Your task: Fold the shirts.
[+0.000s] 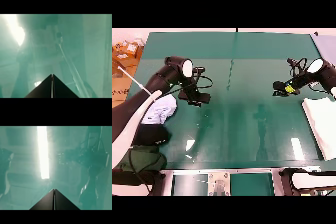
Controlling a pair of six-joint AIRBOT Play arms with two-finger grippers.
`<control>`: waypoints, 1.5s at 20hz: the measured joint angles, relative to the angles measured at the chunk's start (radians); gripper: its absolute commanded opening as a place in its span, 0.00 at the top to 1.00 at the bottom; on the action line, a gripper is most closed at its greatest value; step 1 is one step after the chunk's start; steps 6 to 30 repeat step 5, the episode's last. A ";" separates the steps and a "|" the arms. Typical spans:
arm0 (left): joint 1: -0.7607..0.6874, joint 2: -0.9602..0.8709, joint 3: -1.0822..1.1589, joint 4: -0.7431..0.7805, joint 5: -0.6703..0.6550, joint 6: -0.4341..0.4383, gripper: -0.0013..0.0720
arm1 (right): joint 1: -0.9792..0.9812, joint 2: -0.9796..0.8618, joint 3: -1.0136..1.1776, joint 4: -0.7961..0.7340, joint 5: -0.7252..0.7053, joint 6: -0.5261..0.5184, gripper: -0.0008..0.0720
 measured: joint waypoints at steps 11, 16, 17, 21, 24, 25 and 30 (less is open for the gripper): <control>0.034 0.000 -0.004 0.000 -0.005 -0.005 0.95 | 0.002 -0.001 0.000 0.000 0.001 -0.002 0.97; 0.034 0.000 -0.004 0.000 -0.005 -0.005 0.95 | 0.002 -0.001 0.000 0.000 0.001 -0.002 0.97; 0.034 0.000 -0.004 0.000 -0.005 -0.005 0.95 | 0.002 -0.001 0.000 0.000 0.001 -0.002 0.97; 0.034 0.000 -0.004 0.000 -0.005 -0.005 0.95 | 0.002 -0.001 0.000 0.000 0.001 -0.002 0.97; 0.034 0.000 -0.004 0.000 -0.005 -0.005 0.95 | 0.002 -0.001 0.000 0.000 0.001 -0.002 0.97; 0.034 0.000 -0.004 0.000 -0.005 -0.005 0.95 | 0.002 -0.001 0.000 0.000 0.001 -0.002 0.97; 0.034 0.000 -0.004 0.000 -0.005 -0.005 0.95 | 0.002 -0.001 0.000 0.000 0.001 -0.002 0.97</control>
